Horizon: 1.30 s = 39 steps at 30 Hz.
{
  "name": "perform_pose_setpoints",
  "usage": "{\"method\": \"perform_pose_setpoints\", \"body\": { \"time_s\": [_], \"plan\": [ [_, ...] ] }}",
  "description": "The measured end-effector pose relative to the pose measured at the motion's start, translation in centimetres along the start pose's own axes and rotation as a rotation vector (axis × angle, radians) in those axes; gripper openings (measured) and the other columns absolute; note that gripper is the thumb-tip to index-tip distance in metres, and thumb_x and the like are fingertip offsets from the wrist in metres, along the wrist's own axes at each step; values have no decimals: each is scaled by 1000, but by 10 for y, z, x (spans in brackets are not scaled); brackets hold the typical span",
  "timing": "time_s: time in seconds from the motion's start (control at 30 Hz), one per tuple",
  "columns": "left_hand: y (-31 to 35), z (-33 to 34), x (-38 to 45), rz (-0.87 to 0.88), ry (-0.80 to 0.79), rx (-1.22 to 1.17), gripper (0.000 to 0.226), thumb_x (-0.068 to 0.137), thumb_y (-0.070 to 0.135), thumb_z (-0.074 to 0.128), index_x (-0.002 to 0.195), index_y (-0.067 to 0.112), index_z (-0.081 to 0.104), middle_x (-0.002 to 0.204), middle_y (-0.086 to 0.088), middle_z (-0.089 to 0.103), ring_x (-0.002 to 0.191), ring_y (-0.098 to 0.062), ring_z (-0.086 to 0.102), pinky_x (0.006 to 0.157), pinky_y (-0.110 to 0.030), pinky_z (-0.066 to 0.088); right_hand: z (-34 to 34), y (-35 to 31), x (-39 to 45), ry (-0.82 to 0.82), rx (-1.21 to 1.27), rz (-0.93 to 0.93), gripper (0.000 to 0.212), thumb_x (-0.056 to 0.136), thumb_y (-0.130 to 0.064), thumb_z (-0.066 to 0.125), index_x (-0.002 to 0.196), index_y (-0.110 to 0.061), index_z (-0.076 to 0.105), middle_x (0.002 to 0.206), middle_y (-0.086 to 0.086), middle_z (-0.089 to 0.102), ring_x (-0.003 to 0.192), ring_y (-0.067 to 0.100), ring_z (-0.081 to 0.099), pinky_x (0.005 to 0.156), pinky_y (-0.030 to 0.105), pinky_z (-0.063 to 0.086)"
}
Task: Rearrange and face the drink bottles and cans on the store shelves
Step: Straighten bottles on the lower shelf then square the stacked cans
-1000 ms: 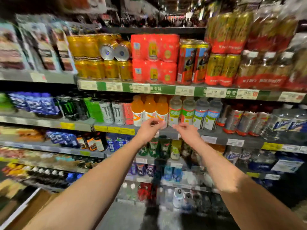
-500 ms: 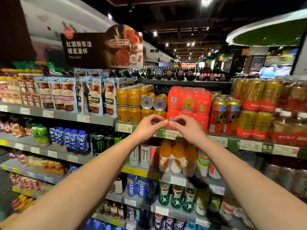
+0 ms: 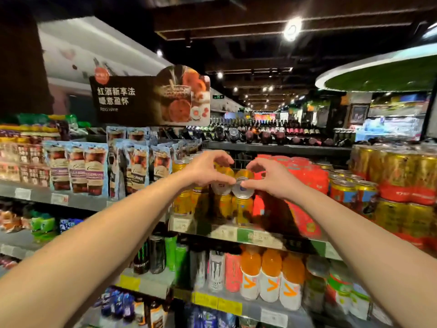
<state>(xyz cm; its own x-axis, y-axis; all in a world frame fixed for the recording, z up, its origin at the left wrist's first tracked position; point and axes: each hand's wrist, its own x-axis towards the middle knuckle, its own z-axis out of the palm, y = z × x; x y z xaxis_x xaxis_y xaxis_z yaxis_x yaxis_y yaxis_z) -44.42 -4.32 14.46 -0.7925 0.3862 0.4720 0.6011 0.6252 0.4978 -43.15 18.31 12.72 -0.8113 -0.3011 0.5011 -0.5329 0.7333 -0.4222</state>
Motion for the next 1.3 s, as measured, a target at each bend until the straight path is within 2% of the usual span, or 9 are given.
{"method": "perform_pose_setpoints", "body": {
  "time_s": [0.2, 0.3, 0.53, 0.67, 0.87, 1.03, 1.13, 1.23, 1.3],
  "plan": [
    [-42, -24, 53, -1, -20, -76, 31, 77, 36, 86, 101, 27, 68, 108, -6, 71, 104, -24, 66, 97, -43, 52, 5, -3, 50, 11, -111, 30, 54, 78, -44, 81, 121, -17, 63, 122, 0, 66, 110, 12, 60, 90, 23, 42],
    [-52, -25, 77, -6, -145, 8, 42, 80, 39, 83, 114, 20, 67, 111, -6, 69, 105, -22, 65, 97, -39, 51, 12, 3, 70, -5, -158, 65, 55, 80, -45, 79, 124, -17, 61, 123, -1, 64, 114, 12, 58, 88, 21, 38],
    [-77, -8, 128, -1, -323, 171, 57, 82, 50, 77, 130, 26, 58, 119, 1, 62, 106, -19, 61, 94, -35, 50, 23, 26, 108, -179, -289, 167, 70, 82, -57, 72, 136, -15, 56, 135, 2, 60, 122, 20, 57, 101, 34, 46],
    [-89, -3, 148, -63, -429, 242, 59, 81, 57, 76, 128, 25, 59, 122, 0, 62, 108, -19, 60, 97, -36, 50, 25, 35, 124, -356, -395, 212, 52, 85, -66, 62, 103, -18, 61, 90, -10, 59, 88, 17, 56, 65, 24, 39],
    [-91, 6, 167, -136, -707, 348, 56, 79, 69, 68, 113, 26, 65, 120, 4, 62, 108, -16, 58, 99, -37, 48, 22, 50, 141, -574, -346, 265, 63, 74, -80, 60, 67, -18, 55, 64, -4, 50, 63, 17, 46, 64, 33, 37],
    [-92, 14, 171, -219, -853, 347, 44, 86, 69, 61, 94, 25, 55, 113, 2, 59, 94, -15, 50, 90, -36, 43, 22, 54, 144, -606, -289, 219, 48, 84, -65, 64, 92, -19, 51, 84, -7, 54, 79, 16, 50, 70, 32, 40],
    [-87, 13, 170, -252, -898, 339, 48, 98, 56, 51, 121, 15, 58, 123, -1, 54, 109, -19, 51, 94, -32, 38, 21, 54, 145, -615, -249, 199, 47, 85, -63, 64, 93, -20, 49, 90, -6, 54, 81, 15, 48, 72, 32, 40],
    [-84, 9, 166, -271, -890, 249, 59, 94, 53, 61, 122, 2, 55, 130, -19, 59, 104, -25, 61, 89, -34, 45, 20, 48, 144, -612, -244, 187, 46, 87, -61, 63, 96, -20, 47, 89, -7, 51, 81, 14, 46, 71, 32, 39],
    [-88, 6, 165, -267, -854, 184, 48, 83, 56, 73, 104, 16, 59, 117, -19, 62, 91, -20, 62, 90, -37, 48, 19, 45, 144, -613, -253, 184, 48, 88, -60, 63, 99, -17, 46, 90, -6, 50, 80, 15, 45, 71, 32, 38]
  ]
}}
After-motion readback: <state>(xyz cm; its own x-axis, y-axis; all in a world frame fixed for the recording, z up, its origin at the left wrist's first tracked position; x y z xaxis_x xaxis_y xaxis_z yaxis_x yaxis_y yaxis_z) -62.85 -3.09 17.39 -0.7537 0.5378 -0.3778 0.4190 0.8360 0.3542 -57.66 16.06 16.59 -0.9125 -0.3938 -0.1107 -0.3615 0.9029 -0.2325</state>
